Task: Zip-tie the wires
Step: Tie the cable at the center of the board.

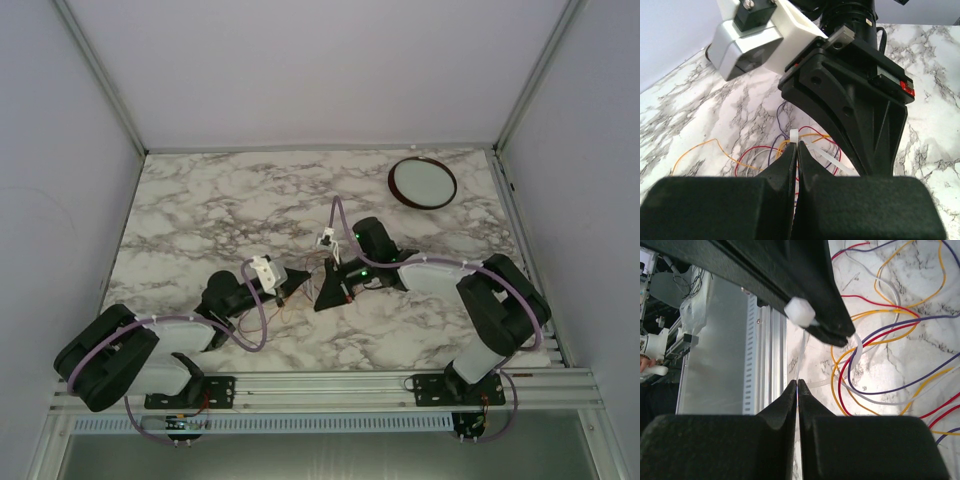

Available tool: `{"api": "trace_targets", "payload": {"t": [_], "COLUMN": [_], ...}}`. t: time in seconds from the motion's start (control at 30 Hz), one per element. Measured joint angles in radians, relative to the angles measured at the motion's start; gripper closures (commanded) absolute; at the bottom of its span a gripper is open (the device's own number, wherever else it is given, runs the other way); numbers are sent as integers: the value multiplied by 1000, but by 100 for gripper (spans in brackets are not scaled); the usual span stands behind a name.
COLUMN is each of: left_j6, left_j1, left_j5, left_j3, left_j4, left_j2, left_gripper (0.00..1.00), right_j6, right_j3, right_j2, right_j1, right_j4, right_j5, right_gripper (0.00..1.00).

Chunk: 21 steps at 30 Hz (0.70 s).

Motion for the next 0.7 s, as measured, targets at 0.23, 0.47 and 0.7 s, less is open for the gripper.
{"api": "trace_targets", "payload": {"t": [0.23,0.47,0.7], "left_j6": [10,16,19], "left_j1": [-3,-9,-14], "left_j5": [-6,-13,-18], "left_j3": [0,0,0], "left_j4": [0,-1,0], "left_j2": [4,6,6], "left_gripper": [100,100,100], "right_j6": [-10,-19,-20], "right_j3": [35,35,39], "right_j2": [4,5,5], "right_j1": [-1,-4,-4], "right_j4": [-18,-32,-35], "right_j5": [-9,-11,-11], "right_gripper": [100,100,100]}}
